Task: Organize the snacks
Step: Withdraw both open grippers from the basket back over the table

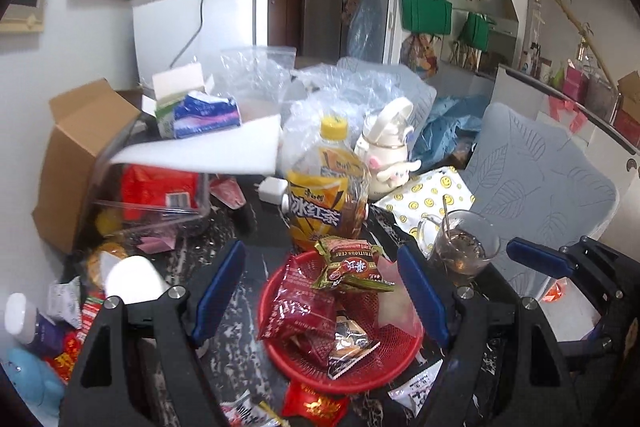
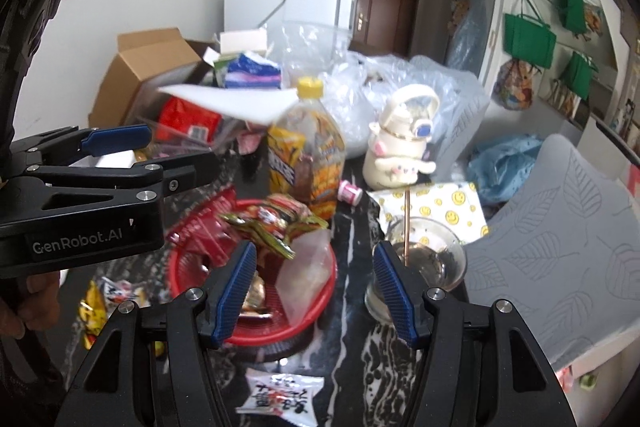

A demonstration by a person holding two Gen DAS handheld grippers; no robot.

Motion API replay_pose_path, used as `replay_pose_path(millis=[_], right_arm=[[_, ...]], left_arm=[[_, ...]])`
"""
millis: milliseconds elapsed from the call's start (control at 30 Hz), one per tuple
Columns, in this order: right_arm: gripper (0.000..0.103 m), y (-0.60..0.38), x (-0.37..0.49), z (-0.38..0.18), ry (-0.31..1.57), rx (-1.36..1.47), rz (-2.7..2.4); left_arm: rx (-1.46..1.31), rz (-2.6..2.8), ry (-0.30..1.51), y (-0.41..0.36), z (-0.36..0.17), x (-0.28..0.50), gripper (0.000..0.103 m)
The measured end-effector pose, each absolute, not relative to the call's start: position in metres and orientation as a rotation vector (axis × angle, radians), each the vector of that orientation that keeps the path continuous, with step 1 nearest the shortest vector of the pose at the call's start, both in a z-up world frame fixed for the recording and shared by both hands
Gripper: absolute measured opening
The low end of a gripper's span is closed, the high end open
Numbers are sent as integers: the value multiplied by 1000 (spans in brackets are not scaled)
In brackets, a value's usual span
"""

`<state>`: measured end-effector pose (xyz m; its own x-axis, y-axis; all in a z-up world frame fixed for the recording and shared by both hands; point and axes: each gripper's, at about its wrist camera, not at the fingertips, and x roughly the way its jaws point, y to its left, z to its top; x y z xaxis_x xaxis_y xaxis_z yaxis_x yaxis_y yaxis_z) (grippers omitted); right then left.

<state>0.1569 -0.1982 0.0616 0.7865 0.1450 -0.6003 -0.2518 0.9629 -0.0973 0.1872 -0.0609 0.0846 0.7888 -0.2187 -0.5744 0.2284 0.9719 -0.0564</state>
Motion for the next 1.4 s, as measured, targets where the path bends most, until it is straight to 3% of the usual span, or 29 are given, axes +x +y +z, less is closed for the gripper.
replay_pose_path(millis=[533,1400], right_arm=[[62,-171,74,96,512,-193,267],[64,-140,-27,36,603,-183,375]], left_arm=[[25,-235,547,-33,113,102,78],[18,-224,671,-3,42,-9,78]])
